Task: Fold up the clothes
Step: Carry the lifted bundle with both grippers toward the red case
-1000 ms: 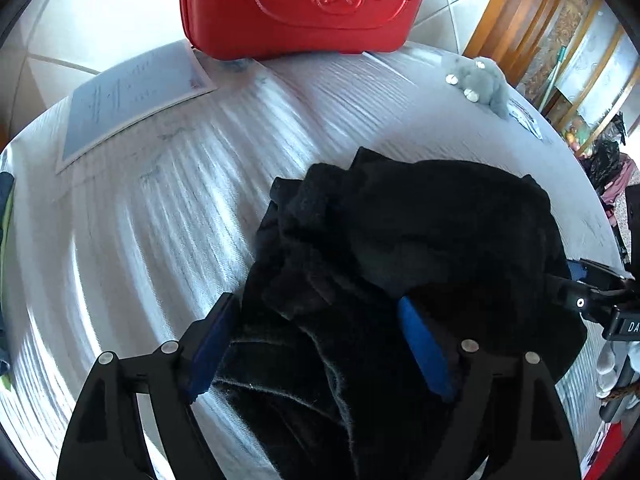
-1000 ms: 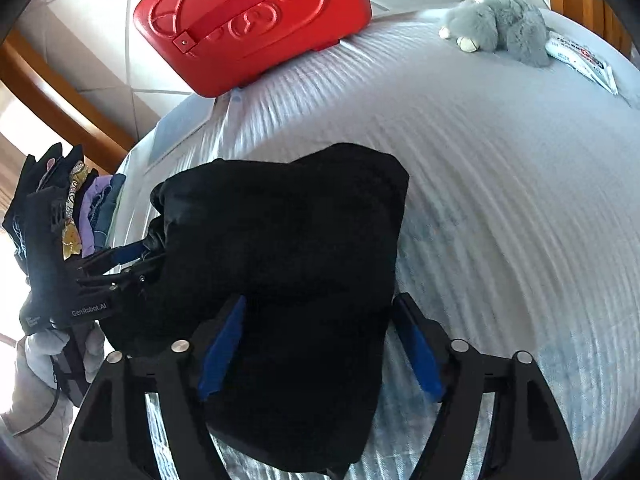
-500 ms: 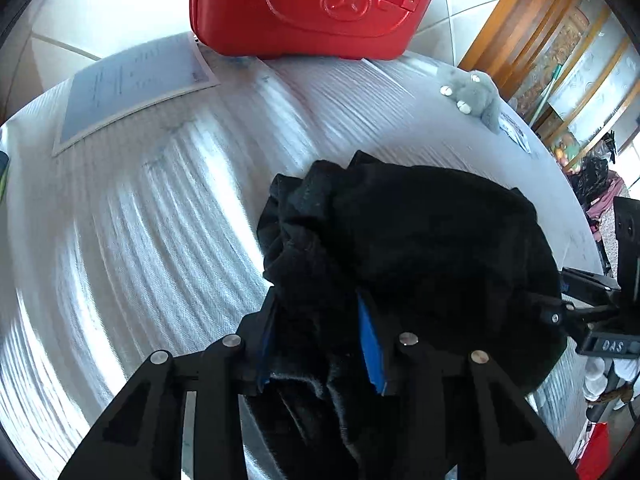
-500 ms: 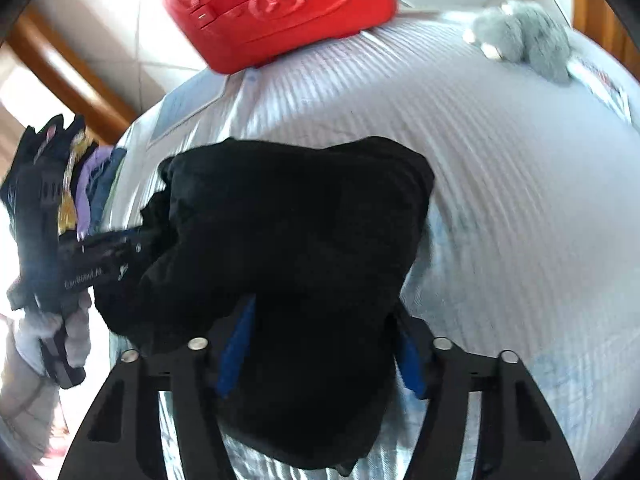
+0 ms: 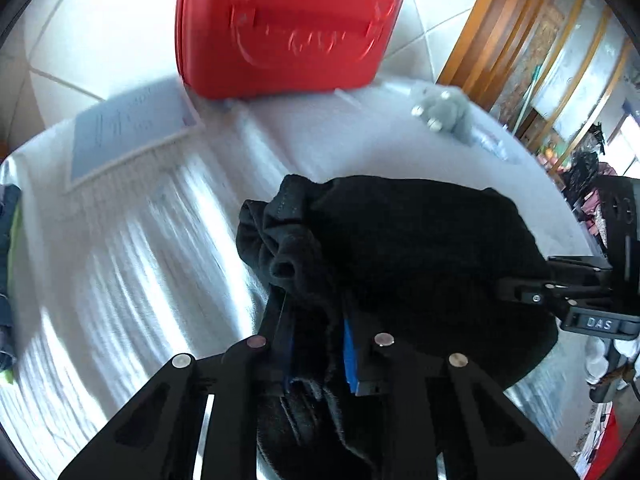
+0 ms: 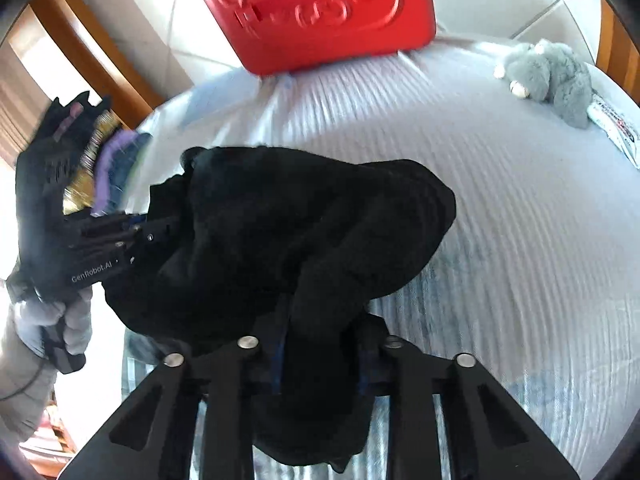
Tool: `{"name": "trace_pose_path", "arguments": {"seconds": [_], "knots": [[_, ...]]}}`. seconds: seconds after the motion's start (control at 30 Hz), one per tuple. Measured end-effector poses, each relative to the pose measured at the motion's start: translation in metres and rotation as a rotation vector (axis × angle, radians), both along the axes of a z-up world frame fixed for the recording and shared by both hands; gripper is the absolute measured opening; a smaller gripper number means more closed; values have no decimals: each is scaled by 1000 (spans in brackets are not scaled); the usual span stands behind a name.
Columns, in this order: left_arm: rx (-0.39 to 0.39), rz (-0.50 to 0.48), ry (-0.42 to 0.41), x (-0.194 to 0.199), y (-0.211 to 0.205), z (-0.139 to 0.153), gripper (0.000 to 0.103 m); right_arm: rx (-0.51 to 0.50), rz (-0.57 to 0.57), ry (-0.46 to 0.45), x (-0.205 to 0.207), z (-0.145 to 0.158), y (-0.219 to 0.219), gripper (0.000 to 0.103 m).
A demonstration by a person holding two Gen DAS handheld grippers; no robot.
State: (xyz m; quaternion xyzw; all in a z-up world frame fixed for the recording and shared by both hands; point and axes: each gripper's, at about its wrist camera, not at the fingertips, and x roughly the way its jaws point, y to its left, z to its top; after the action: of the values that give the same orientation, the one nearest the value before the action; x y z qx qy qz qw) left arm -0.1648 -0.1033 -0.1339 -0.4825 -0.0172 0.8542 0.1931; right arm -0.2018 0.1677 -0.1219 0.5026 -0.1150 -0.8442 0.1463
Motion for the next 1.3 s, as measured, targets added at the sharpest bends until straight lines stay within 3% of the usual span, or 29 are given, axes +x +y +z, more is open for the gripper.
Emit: {"name": "trace_pose_path", "arguments": {"seconds": [0.13,0.23,0.5,0.67,0.83,0.93,1.03,1.13,1.3], "knots": [[3,44,21,13,-8,17,18,-33,16,31,7,17,-3,21],[9,87,83,33,-16,40,18,-53,43,81,15,39,-8,21],[56,292,223,90,-77,123,18,-22,263,245,16,139,-63,20],[43,460,356,138,-171,210,18,-9,452,372,14,231,-154,20],[-64,584,442,174,-277,298,18,-96,619,509,12,321,-274,20],[-149,620,465,178,-337,346,18,-164,675,590,-3,369,-352,20],[-181,645,457,158,-393,376,19,-206,684,625,-26,390,-407,20],[-180,630,417,114,-431,368,19,-240,656,592,-62,383,-445,20],[-144,544,294,37,-470,298,19,-235,557,431,-130,318,-462,20]]}}
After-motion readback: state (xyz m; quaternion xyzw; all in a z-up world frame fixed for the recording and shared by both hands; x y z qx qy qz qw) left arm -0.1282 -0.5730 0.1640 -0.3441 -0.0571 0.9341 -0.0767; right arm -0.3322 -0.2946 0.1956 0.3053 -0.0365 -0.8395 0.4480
